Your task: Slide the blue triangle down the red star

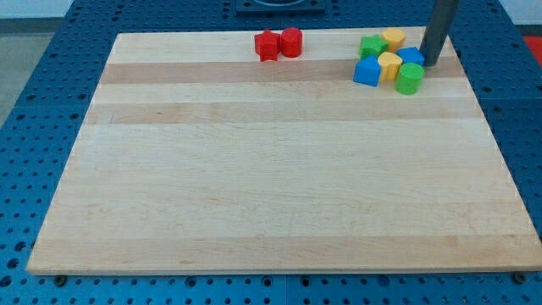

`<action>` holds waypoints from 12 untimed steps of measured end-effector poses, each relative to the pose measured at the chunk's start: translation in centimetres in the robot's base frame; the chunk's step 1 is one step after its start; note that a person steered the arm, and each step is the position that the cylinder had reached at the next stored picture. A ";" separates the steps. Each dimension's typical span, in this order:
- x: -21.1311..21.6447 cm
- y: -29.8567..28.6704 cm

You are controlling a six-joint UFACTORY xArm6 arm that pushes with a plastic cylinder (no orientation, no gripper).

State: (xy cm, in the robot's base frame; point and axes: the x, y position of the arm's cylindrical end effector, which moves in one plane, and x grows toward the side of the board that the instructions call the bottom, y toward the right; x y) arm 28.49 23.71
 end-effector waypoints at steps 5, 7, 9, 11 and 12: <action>2.8 -8.0; 4.7 -11.3; 4.4 -10.9; 3.4 -10.9; 3.3 -11.3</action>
State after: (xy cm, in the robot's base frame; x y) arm 31.75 12.37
